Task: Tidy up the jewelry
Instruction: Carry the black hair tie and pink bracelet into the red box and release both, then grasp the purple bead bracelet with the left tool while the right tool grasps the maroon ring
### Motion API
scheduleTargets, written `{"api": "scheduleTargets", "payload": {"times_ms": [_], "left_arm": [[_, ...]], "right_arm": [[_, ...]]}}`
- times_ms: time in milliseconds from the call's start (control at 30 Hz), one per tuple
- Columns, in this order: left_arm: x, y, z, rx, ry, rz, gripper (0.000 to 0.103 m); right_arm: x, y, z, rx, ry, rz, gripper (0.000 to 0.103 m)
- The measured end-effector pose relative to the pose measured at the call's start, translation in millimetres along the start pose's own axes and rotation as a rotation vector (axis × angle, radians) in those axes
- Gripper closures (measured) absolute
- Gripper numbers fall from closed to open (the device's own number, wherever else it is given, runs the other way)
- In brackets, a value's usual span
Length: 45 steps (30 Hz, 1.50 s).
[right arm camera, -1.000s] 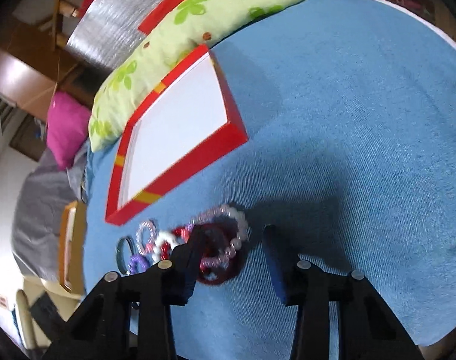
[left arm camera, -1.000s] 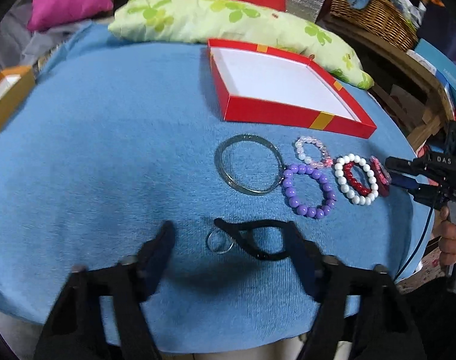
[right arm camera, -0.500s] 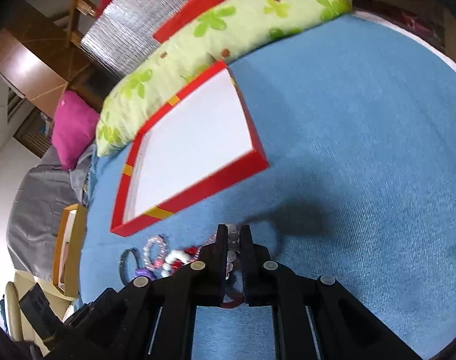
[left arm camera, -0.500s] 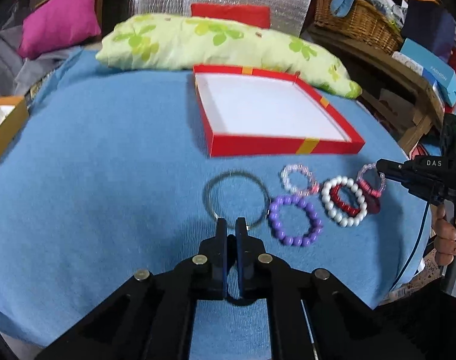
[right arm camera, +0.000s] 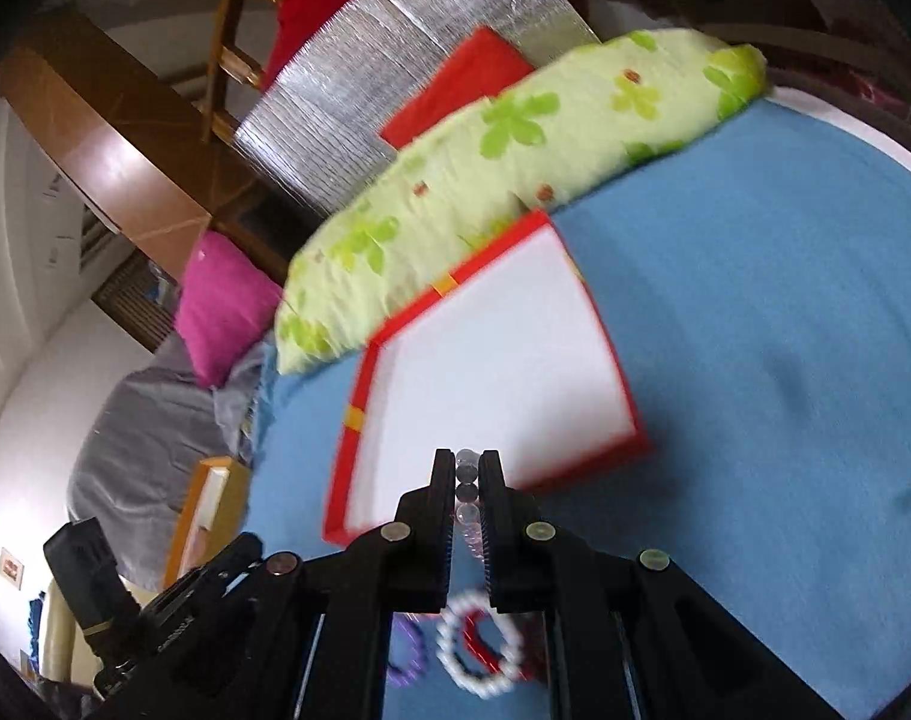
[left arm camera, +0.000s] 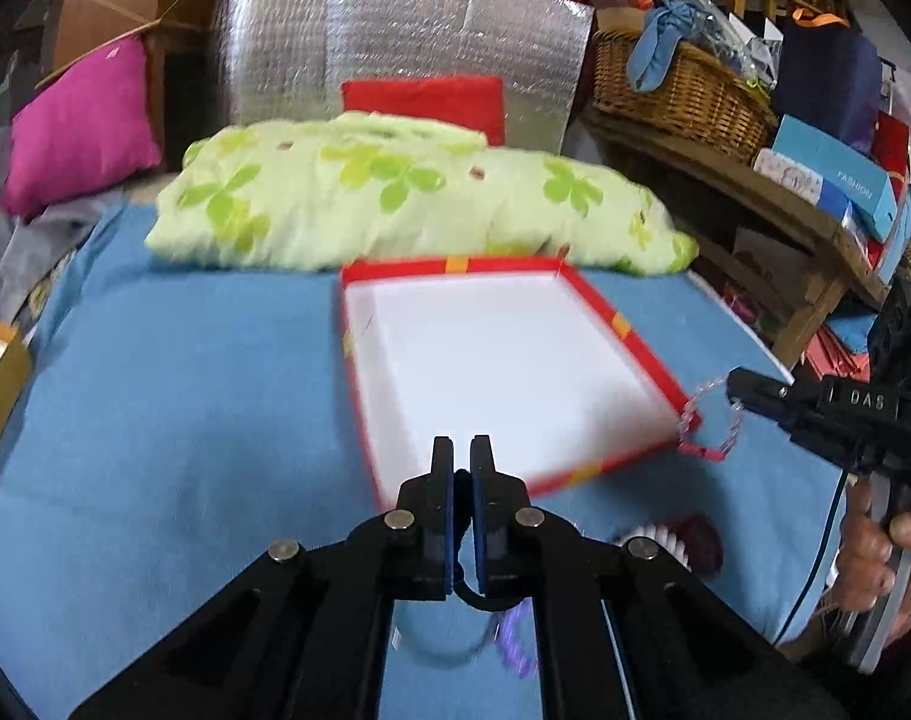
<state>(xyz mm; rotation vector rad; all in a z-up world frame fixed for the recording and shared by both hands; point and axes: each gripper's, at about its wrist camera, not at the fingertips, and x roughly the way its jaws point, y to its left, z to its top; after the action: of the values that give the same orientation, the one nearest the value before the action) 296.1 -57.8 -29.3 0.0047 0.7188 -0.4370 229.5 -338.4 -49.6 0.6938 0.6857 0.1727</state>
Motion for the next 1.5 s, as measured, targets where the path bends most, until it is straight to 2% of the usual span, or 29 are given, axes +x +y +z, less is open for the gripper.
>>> {"api": "scheduleTargets", "payload": {"times_ms": [100,200,300,467,600,633,667,700,733,800,833,1000,1033,1100,1167,1300,1500], "left_arm": [[19.4,-1.6,21.9,-0.017,-0.012,-0.035,0.098],[37.6,-1.9,31.4,-0.022,-0.016,-0.039,0.098],[64.6,5.2,34.3,-0.058,0.021,-0.057,0.098],[102.8,12.0,31.9,-0.079,0.098,-0.029,0.098],[114.7,12.9,28.4,-0.063,0.126,0.008,0.098],[115.3,12.2,27.9,-0.051,0.129,0.024,0.095],[115.2,12.5,27.7,-0.044,0.129,0.034,0.093],[112.8,11.9,26.6,-0.034,0.125,0.042,0.087],[110.7,12.4,27.1,-0.032,0.121,0.045,0.074],[102.5,13.7,27.3,-0.027,0.099,0.057,0.056],[95.9,14.7,27.0,-0.023,0.076,0.071,0.053],[74.9,29.5,20.9,-0.029,0.059,0.111,0.052],[70.2,33.6,17.6,-0.033,0.063,0.120,0.052],[63.2,36.8,10.8,-0.032,0.073,0.125,0.052],[54.3,37.9,1.8,-0.019,0.083,0.134,0.052],[36.6,39.1,-14.8,-0.010,0.093,0.150,0.052],[10.2,47.8,-45.7,-0.073,0.120,0.154,0.052]], "right_arm": [[15.7,9.2,16.3,0.011,-0.024,0.028,0.094],[40.1,14.2,28.7,0.024,-0.015,0.040,0.094],[67.7,13.2,34.5,0.037,0.017,0.028,0.094],[111.6,1.1,35.7,0.063,0.084,-0.026,0.094],[123.7,-10.3,34.4,0.081,0.114,-0.068,0.094],[125.2,-12.2,34.1,0.080,0.120,-0.092,0.091],[124.6,-13.6,33.7,0.078,0.121,-0.111,0.091],[122.9,-14.3,33.9,0.073,0.115,-0.134,0.091],[119.9,-14.0,35.0,0.061,0.107,-0.157,0.090],[111.3,-13.0,37.8,0.037,0.091,-0.186,0.088],[105.5,-12.9,38.9,0.030,0.078,-0.193,0.088],[72.7,-20.1,43.1,0.022,0.040,-0.214,0.088],[67.4,-21.5,42.8,0.020,0.044,-0.220,0.085],[55.8,-25.1,39.1,0.014,0.058,-0.222,0.074],[42.4,-28.8,31.8,0.006,0.069,-0.231,0.057],[19.6,-29.5,10.9,-0.017,0.105,-0.184,0.057],[1.8,-3.7,-28.3,-0.130,0.186,-0.104,0.057]]}}
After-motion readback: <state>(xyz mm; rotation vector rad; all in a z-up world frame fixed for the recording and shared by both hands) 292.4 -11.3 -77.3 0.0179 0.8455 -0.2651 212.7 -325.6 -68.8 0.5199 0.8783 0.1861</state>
